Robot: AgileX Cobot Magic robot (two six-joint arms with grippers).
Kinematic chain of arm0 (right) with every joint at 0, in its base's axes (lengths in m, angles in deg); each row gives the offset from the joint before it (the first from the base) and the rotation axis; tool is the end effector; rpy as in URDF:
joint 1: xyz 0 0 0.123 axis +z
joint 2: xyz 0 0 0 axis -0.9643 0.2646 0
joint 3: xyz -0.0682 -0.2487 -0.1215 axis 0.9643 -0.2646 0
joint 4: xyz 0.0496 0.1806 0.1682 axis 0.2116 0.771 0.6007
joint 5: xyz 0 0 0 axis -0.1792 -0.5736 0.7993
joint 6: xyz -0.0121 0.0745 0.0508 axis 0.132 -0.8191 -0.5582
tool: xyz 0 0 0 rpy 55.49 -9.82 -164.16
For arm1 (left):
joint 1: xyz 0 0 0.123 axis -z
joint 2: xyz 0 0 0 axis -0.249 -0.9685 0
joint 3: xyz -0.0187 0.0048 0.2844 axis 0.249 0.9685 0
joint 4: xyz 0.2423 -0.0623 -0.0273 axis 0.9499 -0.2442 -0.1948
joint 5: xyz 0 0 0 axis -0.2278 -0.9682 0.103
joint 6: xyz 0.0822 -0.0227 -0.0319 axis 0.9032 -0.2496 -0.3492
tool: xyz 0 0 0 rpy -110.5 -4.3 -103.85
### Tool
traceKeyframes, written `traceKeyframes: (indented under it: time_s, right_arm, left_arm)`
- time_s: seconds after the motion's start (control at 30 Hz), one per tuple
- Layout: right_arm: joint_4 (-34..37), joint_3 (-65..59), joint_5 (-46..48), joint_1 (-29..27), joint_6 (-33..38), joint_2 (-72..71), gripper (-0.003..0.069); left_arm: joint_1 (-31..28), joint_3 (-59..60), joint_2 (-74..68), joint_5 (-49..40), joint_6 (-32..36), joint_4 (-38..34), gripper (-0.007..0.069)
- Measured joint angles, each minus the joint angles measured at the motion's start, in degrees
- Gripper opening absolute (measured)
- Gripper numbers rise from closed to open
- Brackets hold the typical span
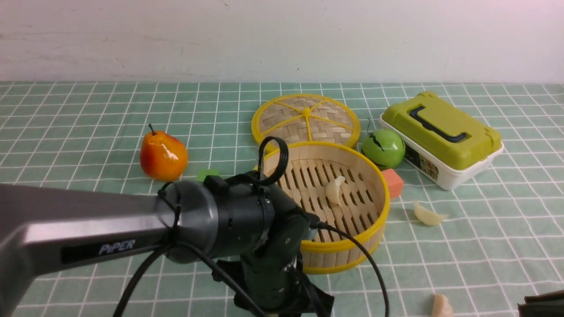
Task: Put the dumplings into the steamer on the table with the blue tablecloth.
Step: 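Reach for and grasp a dumpling on the table with the left gripper, then place the dumpling into the bamboo steamer basket with the left gripper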
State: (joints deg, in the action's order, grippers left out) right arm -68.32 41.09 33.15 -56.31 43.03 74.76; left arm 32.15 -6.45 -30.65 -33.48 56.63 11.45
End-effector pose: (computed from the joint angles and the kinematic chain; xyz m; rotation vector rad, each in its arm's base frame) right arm 0.1080 0.0627 0.3109 -0.5777 2.3500 0.4656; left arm 0.2546 -0.2604 0.1611 0.4723 2.8965 -0.1102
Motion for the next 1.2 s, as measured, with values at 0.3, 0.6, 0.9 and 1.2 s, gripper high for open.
traceKeyframes:
  time_s: [0.3, 0.6, 0.9, 1.2]
  right_arm:
    - [0.00, 0.00, 0.00, 0.00, 0.00, 0.00, 0.0077]
    - [1.36, 0.00, 0.00, 0.00, 0.00, 0.00, 0.0084]
    - [2.25, 0.00, 0.18, 0.00, 0.00, 0.00, 0.0092]
    - [1.56, 0.00, 0.23, 0.00, 0.00, 0.00, 0.0094]
  left_arm:
    - [0.00, -5.13, 4.51, -6.71, 0.24, 0.59, 0.0271]
    - [-4.98, -25.64, 4.74, -13.81, 4.17, 1.64, 0.0269]
    - [-12.16, -38.14, -9.14, -12.67, 4.34, 0.43, 0.0215]
    - [-12.06, -42.70, -19.61, -10.84, 4.34, 3.62, 0.0291]
